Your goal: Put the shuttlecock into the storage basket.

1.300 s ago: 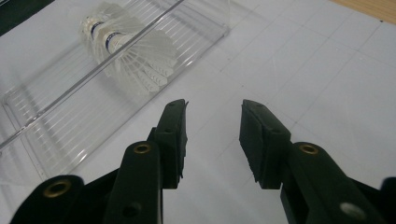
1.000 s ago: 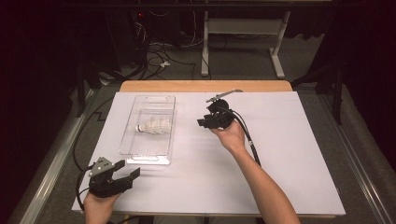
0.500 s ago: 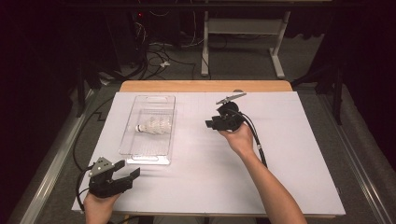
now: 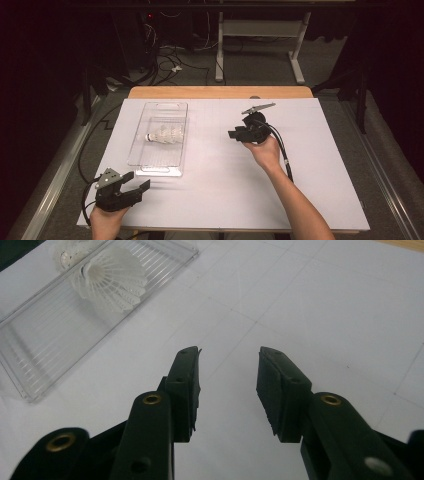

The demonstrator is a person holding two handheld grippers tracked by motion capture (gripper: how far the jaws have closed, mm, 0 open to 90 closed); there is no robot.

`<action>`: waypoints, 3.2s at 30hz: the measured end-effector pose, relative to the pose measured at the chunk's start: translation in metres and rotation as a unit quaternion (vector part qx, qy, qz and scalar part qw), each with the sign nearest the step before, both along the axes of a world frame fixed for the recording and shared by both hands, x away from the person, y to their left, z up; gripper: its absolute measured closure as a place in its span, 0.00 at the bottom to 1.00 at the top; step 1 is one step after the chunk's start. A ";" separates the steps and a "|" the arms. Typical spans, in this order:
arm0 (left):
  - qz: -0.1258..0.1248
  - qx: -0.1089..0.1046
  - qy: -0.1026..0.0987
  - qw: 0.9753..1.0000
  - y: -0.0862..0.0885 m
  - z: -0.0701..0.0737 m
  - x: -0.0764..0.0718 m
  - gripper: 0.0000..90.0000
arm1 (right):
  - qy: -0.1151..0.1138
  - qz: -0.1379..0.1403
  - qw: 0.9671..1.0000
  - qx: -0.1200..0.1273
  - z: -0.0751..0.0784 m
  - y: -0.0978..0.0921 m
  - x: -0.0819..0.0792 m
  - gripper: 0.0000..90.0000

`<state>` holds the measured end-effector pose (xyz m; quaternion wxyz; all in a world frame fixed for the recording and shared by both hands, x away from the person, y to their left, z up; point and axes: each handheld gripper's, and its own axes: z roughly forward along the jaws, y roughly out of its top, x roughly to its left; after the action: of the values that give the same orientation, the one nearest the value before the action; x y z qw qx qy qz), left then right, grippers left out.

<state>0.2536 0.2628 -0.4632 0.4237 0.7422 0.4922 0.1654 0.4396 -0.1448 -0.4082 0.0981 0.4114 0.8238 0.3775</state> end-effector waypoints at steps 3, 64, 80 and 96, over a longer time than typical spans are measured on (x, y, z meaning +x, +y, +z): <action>0.001 0.001 0.001 1.000 0.000 0.000 0.000 0.33 | -0.001 -0.001 1.000 0.000 -0.001 -0.004 -0.002 0.68; 0.002 0.001 0.001 1.000 0.000 0.000 0.001 0.33 | -0.003 -0.032 0.999 0.015 -0.007 -0.054 -0.023 0.68; 0.001 0.001 0.002 1.000 0.000 0.000 0.001 0.33 | 0.000 -0.044 0.999 0.019 -0.012 -0.070 -0.030 0.68; 0.002 0.001 0.002 1.000 0.000 0.000 0.001 0.33 | 0.002 -0.053 0.998 0.023 -0.016 -0.083 -0.037 0.68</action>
<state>0.2550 0.2625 -0.4635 0.4214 0.7422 0.4942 0.1654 0.4030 -0.2282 -0.4243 0.1073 0.4576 0.7920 0.3896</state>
